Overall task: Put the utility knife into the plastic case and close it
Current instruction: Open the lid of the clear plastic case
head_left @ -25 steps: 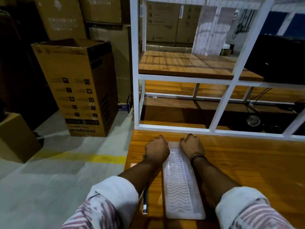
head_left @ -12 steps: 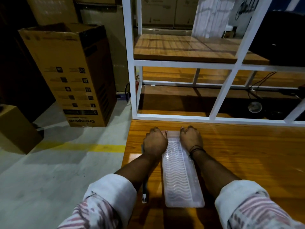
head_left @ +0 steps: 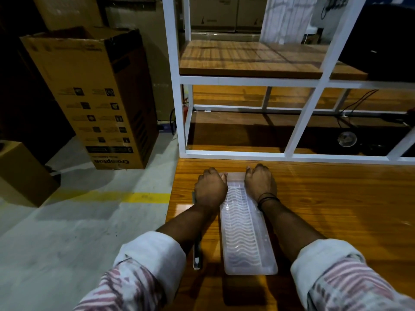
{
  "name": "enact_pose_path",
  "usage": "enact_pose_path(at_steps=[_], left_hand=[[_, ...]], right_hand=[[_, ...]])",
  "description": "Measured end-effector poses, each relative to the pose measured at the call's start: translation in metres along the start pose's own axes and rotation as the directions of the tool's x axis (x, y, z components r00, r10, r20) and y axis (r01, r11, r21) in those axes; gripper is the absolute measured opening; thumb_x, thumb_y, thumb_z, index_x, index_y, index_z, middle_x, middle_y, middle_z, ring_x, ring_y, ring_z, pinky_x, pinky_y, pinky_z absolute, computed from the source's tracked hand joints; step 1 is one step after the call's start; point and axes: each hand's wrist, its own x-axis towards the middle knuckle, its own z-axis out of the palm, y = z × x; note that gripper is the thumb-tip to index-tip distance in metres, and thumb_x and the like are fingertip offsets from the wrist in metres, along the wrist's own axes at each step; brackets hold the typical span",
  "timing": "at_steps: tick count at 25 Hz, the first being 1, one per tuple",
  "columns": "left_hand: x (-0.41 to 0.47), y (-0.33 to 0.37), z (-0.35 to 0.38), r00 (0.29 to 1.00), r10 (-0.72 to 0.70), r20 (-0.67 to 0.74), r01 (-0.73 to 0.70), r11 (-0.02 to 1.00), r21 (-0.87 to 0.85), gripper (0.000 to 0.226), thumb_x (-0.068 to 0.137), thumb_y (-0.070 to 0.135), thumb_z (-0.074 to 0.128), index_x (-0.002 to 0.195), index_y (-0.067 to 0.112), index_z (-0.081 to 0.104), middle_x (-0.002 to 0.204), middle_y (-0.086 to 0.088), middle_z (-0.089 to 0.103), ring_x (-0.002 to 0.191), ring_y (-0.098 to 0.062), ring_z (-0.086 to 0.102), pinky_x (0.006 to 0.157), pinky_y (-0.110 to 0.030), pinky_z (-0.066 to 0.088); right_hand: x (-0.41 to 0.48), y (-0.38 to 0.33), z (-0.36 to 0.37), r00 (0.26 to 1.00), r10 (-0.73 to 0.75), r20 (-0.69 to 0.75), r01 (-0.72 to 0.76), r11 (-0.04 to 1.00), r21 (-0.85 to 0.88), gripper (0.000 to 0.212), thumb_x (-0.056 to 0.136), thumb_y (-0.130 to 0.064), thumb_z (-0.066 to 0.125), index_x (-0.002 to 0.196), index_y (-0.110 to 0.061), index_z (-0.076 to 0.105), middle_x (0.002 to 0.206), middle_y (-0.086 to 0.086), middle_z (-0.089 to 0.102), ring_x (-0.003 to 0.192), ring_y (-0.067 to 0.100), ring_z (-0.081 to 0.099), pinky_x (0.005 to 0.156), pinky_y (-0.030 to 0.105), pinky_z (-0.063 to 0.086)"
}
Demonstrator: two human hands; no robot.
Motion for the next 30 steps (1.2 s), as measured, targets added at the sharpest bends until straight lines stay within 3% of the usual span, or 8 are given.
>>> enact_pose_path(at_steps=[6, 18, 23, 26, 30], left_hand=[[0.001, -0.001, -0.002, 0.999, 0.038, -0.009, -0.038, 0.999, -0.009, 0.043, 0.106, 0.044, 0.044, 0.12, 0.006, 0.06, 0.116, -0.015, 0.067, 0.107, -0.031, 0.064, 0.088, -0.042, 0.053], [-0.003, 0.003, -0.008, 0.994, 0.091, -0.06, -0.082, 0.987, 0.136, 0.043, 0.105, 0.045, 0.046, 0.115, 0.008, 0.063, 0.112, -0.013, 0.069, 0.104, -0.029, 0.066, 0.084, -0.039, 0.052], [-0.004, 0.003, -0.009, 0.995, 0.064, -0.079, -0.058, 0.995, 0.076, 0.043, 0.105, 0.048, 0.045, 0.117, 0.01, 0.062, 0.114, -0.011, 0.068, 0.103, -0.028, 0.066, 0.08, -0.038, 0.052], [-0.004, 0.004, -0.008, 0.997, 0.04, -0.06, -0.036, 0.996, 0.081, 0.045, 0.105, 0.049, 0.045, 0.121, 0.009, 0.061, 0.118, -0.012, 0.067, 0.106, -0.029, 0.066, 0.08, -0.04, 0.054], [-0.004, 0.003, -0.008, 0.999, 0.02, -0.042, -0.018, 0.999, 0.046, 0.046, 0.105, 0.049, 0.045, 0.123, 0.008, 0.059, 0.12, -0.013, 0.066, 0.107, -0.03, 0.066, 0.083, -0.041, 0.054]], right_hand=[[0.001, 0.001, 0.002, 1.0, 0.0, 0.013, 0.0, 1.0, 0.013, 0.043, 0.1, -0.039, 0.042, 0.111, -0.004, 0.063, 0.113, 0.02, 0.067, 0.101, 0.039, 0.065, 0.083, 0.04, 0.051], [0.001, 0.001, 0.003, 1.0, -0.013, -0.006, 0.013, 1.0, 0.008, 0.042, 0.1, -0.039, 0.043, 0.112, -0.004, 0.063, 0.112, 0.019, 0.065, 0.099, 0.038, 0.065, 0.081, 0.042, 0.054], [0.0, 0.001, 0.003, 1.0, -0.022, -0.013, 0.022, 1.0, -0.015, 0.042, 0.1, -0.037, 0.042, 0.116, -0.004, 0.061, 0.114, 0.018, 0.065, 0.101, 0.035, 0.064, 0.083, 0.042, 0.053], [-0.004, -0.001, -0.001, 0.976, -0.208, -0.067, 0.189, 0.958, -0.214, 0.039, 0.096, -0.032, 0.047, 0.12, -0.004, 0.058, 0.118, 0.018, 0.062, 0.107, 0.035, 0.059, 0.089, 0.045, 0.051], [-0.04, -0.015, -0.012, 0.922, -0.373, 0.106, 0.387, 0.864, -0.323, 0.033, 0.094, -0.034, 0.047, 0.116, -0.014, 0.059, 0.117, 0.011, 0.062, 0.108, 0.029, 0.056, 0.088, 0.043, 0.048]])
